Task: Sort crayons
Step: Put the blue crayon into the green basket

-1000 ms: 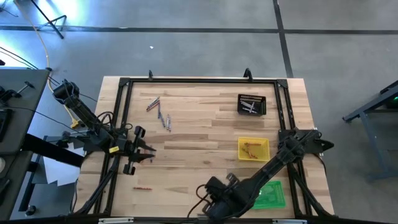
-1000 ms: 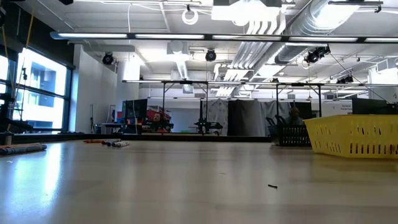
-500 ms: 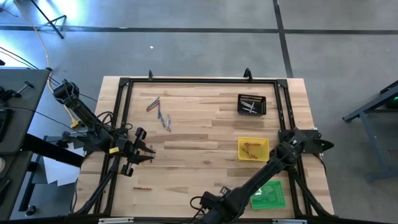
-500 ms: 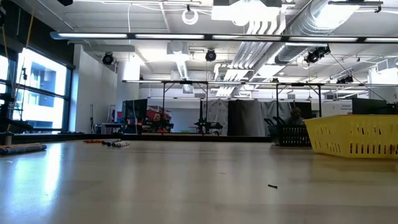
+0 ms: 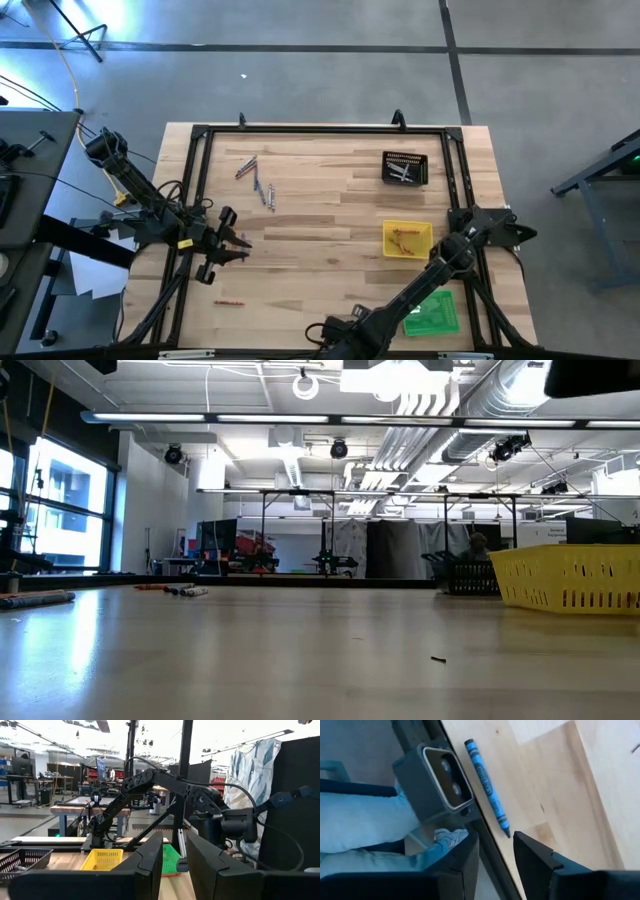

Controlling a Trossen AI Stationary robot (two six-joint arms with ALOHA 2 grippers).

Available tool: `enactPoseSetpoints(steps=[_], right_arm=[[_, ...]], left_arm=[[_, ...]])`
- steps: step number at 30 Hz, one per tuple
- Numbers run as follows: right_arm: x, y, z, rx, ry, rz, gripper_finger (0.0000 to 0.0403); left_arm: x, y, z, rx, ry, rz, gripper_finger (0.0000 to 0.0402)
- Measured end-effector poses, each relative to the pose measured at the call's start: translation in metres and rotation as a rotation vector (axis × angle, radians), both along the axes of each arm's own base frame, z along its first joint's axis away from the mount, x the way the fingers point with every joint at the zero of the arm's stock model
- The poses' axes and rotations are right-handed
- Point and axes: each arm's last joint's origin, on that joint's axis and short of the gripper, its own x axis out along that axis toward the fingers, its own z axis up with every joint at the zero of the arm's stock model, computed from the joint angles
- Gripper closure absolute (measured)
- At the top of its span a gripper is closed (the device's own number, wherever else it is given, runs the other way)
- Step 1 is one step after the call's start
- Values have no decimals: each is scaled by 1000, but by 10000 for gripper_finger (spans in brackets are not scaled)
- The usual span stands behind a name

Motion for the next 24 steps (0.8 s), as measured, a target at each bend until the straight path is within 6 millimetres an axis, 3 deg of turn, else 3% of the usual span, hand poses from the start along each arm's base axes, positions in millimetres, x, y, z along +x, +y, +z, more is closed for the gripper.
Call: enactPoseSetpoints(steps=[8, 24], right_arm=[[0, 1, -3, -57, -42, 139, 285], [7, 7, -41, -102, -33, 230, 285]], left_arm=[[0, 0, 0, 0, 0, 0, 328], [0, 0, 0, -1, 0, 4, 328]])
